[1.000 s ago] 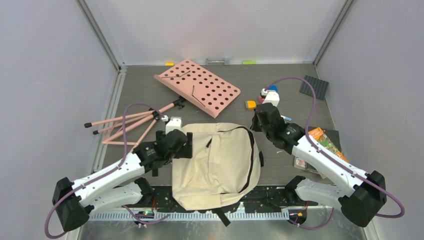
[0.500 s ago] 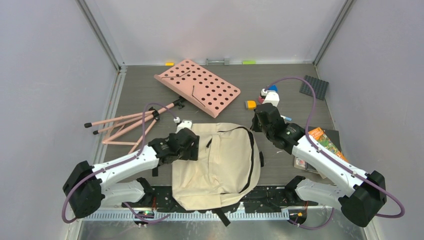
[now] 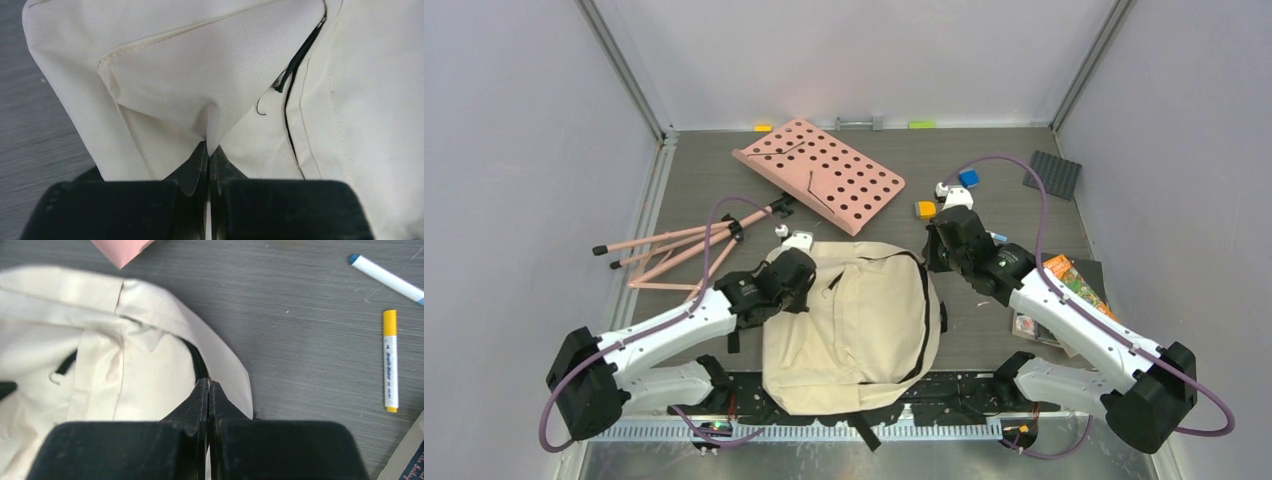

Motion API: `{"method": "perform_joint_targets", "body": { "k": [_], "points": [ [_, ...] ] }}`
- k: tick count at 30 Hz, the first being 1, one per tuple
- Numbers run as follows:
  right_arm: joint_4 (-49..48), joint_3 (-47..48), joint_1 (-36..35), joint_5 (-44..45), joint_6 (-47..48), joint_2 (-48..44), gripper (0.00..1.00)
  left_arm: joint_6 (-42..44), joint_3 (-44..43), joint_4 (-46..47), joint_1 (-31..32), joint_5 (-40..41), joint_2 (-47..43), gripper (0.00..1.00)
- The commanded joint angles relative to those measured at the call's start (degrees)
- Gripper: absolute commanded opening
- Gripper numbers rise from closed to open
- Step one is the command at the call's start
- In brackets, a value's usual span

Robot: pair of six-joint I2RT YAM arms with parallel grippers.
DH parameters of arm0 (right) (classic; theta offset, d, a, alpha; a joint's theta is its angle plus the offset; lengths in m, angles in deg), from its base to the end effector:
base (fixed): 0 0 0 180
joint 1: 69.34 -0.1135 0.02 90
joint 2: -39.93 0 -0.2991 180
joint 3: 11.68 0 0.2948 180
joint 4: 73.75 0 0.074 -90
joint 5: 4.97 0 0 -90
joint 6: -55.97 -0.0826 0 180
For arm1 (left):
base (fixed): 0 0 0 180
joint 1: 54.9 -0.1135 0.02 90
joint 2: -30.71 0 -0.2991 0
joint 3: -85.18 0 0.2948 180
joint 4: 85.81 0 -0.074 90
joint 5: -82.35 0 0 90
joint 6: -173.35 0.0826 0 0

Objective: Pack the student bag
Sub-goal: Unzip the student bag at the center of the board.

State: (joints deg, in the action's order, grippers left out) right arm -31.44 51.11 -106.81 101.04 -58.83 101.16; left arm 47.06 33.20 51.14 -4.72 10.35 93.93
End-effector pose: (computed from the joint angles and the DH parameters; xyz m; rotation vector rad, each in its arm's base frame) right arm 0.2416 0.1565 0.2836 -0.1045 2.2600 0.2633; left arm 0.1883 -0.1860 0.1992 0.1734 2.4649 -0.2598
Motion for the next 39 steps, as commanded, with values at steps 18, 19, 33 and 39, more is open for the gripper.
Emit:
{"method": "perform_joint_targets", "body": {
  "k": [18, 19, 33, 39],
  "points": [
    [-7.63, 0.47, -24.05, 1.52, -10.92, 6.13, 0.01, 28.89, -38.22, -12.06, -19.91, -1.28, 16.39, 0.00],
    [-8.59, 0.07, -24.16, 2.03, -11.48, 6.16, 0.01, 30.18, -39.40, -12.47, -19.93, -1.37, 17.77, 0.00],
    [-18.42, -4.85, -24.22, 13.09, -14.00, 3.75, 0.01, 31.32, -31.37, -10.16, -8.23, 1.51, 9.93, 0.84],
    [-20.78, -6.57, -24.23, 13.91, -15.26, 3.40, 0.01, 22.89, -14.44, 3.31, -3.30, -18.27, -6.27, 0.82]
  ]
}}
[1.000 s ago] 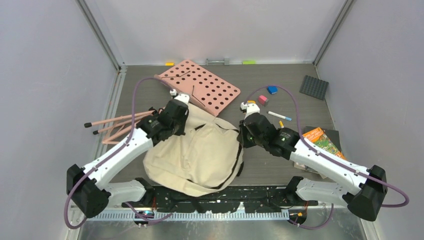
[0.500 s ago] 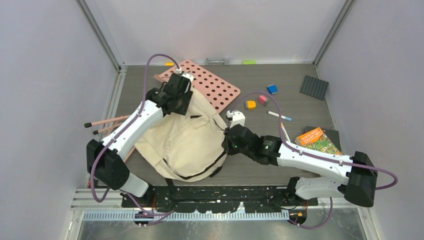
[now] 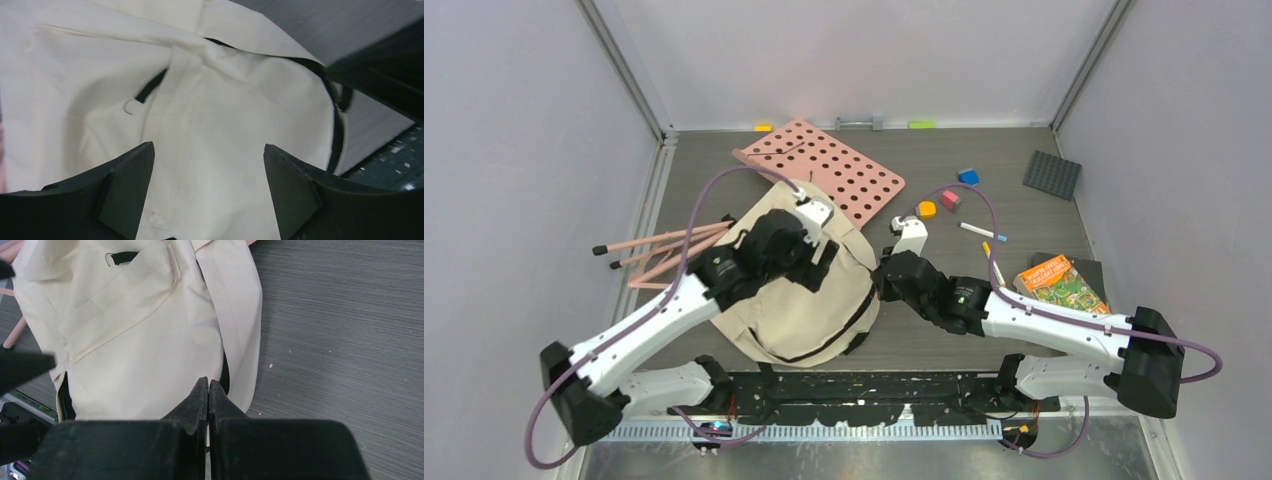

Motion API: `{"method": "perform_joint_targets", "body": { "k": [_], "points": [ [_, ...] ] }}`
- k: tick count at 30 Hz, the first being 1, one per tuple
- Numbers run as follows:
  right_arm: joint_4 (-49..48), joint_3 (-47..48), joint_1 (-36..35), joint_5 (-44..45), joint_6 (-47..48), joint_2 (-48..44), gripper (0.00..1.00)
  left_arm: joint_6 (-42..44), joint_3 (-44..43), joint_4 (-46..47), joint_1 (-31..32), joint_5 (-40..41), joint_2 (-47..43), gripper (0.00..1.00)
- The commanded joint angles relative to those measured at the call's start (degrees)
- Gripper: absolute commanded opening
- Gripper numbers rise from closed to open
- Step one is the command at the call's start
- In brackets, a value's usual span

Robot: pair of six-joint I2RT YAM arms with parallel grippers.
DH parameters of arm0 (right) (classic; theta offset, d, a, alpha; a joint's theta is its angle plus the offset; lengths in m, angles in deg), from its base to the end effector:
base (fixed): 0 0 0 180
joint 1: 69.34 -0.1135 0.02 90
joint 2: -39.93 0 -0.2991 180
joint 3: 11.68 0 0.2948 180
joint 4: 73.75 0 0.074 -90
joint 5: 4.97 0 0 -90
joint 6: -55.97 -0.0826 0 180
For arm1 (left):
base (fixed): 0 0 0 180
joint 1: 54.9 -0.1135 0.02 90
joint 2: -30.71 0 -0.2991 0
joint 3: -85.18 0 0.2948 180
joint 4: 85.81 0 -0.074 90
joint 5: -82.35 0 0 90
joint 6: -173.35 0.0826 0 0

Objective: Pack the student bag
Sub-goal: Unzip the student bag at the center of the board.

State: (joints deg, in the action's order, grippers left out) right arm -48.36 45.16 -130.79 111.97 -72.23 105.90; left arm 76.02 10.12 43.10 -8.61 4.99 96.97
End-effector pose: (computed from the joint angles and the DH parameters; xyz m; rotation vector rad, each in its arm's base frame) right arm 0.1815 0.2552 0.2562 -0.1663 2.1390 0.5264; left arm 0.2240 -0.2082 0.3284 0.6594 2.2012 -0.2309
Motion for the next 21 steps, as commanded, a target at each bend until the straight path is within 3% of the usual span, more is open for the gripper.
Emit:
{"method": "perform_joint_targets", "body": {
  "k": [1, 4, 8, 15, 18, 21],
  "points": [
    [-3.87, -0.58, -0.25, 2.91, -2.01, -1.30, 0.01, -7.70, 11.24, 13.36, 0.95, -15.33, -11.21, 0.82],
    [-3.81, -0.61, -0.19, 3.00, -2.13, -1.14, 0.01, -10.75, 16.52, 16.44, 2.51, -19.69, -14.38, 0.82],
    [-4.03, -0.79, -0.20, 3.03, -2.51, -1.18, 0.01, -12.35, 19.10, 16.28, 6.64, -19.75, -13.47, 0.83],
    [-3.76, -0.64, -0.20, 3.21, -2.73, -0.84, 0.01, -12.98, 19.49, 17.11, 16.02, -8.12, -9.29, 0.85],
    [-3.72, -0.49, -0.23, 3.12, -2.89, -0.62, 0.01, -14.00, 18.46, 17.76, 16.98, -3.90, -6.65, 0.71],
    [-3.50, -0.59, -0.25, 3.04, -3.01, -0.69, 0.01, -14.55, 17.11, 18.67, 17.12, -2.67, -3.81, 0.66]
  ]
}}
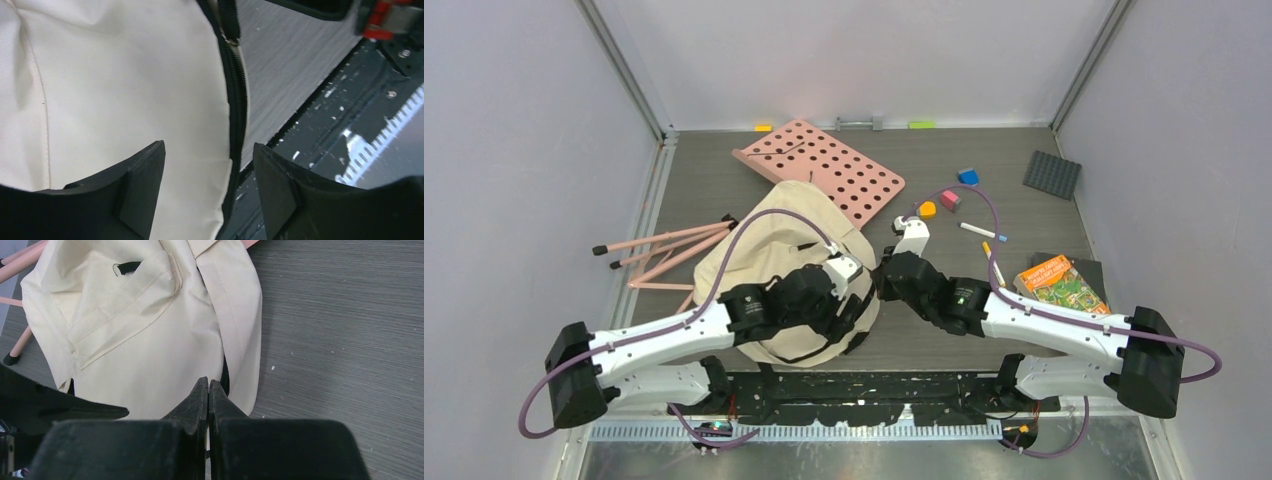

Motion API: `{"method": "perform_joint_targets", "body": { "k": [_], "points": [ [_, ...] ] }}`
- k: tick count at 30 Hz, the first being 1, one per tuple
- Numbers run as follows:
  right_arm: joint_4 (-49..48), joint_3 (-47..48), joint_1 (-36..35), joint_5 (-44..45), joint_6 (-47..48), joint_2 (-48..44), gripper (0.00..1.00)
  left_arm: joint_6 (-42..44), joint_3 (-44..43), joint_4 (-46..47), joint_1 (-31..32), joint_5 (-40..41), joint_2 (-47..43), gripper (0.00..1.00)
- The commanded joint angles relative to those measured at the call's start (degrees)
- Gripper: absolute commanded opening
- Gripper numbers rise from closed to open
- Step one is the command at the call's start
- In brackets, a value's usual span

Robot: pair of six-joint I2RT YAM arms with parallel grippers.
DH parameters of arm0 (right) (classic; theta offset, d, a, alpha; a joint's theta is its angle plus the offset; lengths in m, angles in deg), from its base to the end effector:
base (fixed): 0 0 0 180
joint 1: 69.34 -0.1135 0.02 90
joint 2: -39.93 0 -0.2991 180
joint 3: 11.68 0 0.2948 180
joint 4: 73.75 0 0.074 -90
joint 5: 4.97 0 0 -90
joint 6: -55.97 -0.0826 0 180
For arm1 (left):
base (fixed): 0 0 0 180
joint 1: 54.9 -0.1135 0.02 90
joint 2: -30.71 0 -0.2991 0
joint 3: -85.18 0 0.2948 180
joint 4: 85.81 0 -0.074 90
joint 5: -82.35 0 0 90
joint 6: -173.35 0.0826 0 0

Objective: Pack the student bag
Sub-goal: Unzip the student bag at the center of the board.

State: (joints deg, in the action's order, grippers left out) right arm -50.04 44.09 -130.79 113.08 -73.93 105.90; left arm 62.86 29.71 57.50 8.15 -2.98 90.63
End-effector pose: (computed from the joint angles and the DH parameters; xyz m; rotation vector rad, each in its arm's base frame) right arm 0.1824 0.2540 0.2525 -0.1188 2.1282 0.5362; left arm 0.1337 -0.2481 0.2466 0.8213 2.2300 -0.6467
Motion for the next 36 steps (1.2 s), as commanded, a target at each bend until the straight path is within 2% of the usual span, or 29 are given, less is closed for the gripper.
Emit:
{"method": "perform_joint_targets", "body": {
  "k": [1, 5, 14, 16, 20, 23, 26, 36],
  "points": [
    [-1.78, 0.42, -0.23, 1.88, -1.41, -0.85, 0.01, -1.39, -2.76, 4.74, 0.51, 5.64, 3.31, 0.66],
    [-1.47, 0.06, -0.20, 2.33, -1.54, -1.54, 0.01, -1.58, -3.08, 6.77, 1.06, 6.31, 5.23, 0.63],
    [-0.54, -0.17, -0.25, 3.98, -1.49, -1.75, 0.01, -3.75, -0.26, 10.95, 1.54, 4.14, 6.18, 0.43],
    [-0.54, -0.17, -0.20, 4.22, -1.50, -1.54, 0.01, -3.85, 0.22, 11.11, 1.52, 3.88, 5.96, 0.35],
    [-0.49, 0.08, -0.24, 4.40, -1.37, -1.11, 0.01, -4.07, 1.30, 11.06, 1.52, 3.95, 5.10, 0.26],
    [-0.25, 0.40, -0.24, 4.78, -1.18, -0.94, 0.01, -4.75, 2.26, 11.13, 1.56, 4.86, 4.48, 0.15],
    [0.15, 0.83, -0.20, 5.38, -0.88, -0.90, 0.01, -5.04, 3.30, 11.37, 1.62, 5.10, 3.71, 0.00],
    [0.46, 2.21, 2.40, 9.36, 3.91, 0.43, 0.01, -3.51, 4.77, 7.82, 1.62, 1.90, 0.72, 0.00]
  ]
}}
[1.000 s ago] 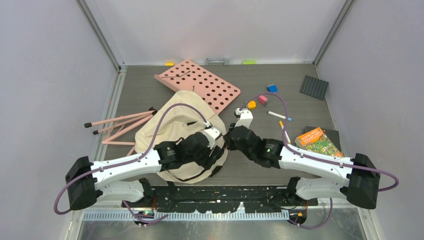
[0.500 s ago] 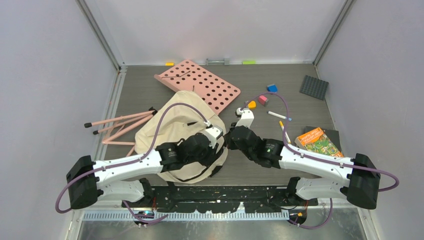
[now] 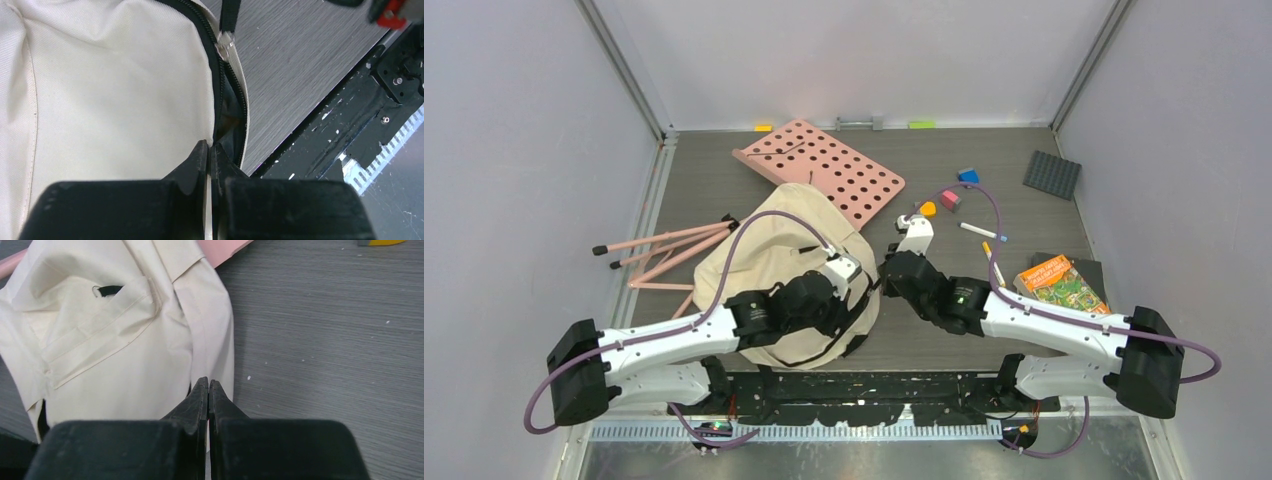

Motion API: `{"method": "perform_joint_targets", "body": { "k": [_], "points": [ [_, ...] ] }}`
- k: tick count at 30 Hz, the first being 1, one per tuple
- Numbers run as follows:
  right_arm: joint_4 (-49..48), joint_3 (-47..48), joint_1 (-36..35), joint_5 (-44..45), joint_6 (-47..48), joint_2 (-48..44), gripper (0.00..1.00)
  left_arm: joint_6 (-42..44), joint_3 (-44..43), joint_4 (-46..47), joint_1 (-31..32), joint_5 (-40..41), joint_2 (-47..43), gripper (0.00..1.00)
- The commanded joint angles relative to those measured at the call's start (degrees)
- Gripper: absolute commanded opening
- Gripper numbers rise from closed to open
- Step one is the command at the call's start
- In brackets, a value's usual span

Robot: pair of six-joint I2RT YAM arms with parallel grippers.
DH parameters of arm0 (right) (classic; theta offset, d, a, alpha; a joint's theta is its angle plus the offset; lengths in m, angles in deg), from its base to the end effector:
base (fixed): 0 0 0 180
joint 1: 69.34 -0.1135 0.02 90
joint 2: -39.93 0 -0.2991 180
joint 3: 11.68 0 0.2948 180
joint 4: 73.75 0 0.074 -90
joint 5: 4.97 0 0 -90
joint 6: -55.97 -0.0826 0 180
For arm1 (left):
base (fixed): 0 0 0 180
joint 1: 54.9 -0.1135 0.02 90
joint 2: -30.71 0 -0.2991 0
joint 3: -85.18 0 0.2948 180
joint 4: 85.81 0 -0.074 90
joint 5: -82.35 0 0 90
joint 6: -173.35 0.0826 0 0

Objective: Pack the student bag
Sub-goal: Unzip the student bag at the center of the board.

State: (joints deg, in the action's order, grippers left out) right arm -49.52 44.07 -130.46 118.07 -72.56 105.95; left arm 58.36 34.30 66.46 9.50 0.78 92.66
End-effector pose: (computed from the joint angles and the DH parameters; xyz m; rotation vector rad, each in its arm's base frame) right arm 0.1875 0.2467 0.2531 -0.0887 2.0929 0.4360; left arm 0.1362 -0.2563 0.2233 0.7071 2.2179 -0.6621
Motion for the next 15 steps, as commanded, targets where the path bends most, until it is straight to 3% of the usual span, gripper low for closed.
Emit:
{"method": "perform_joint_targets", "body": {
  "k": [1, 15],
  "points": [
    [-0.07, 2.23, 3.25, 3.65, 2.74, 0.55, 0.01, 1.14, -0.11, -2.06, 0.27, -1.87, -1.31, 0.00],
    [-2.34, 4.35, 12.43, -4.20, 8.10, 4.44, 0.01, 0.64, -3.71, -10.93, 0.24, 0.44, -2.95, 0.00]
  ]
}}
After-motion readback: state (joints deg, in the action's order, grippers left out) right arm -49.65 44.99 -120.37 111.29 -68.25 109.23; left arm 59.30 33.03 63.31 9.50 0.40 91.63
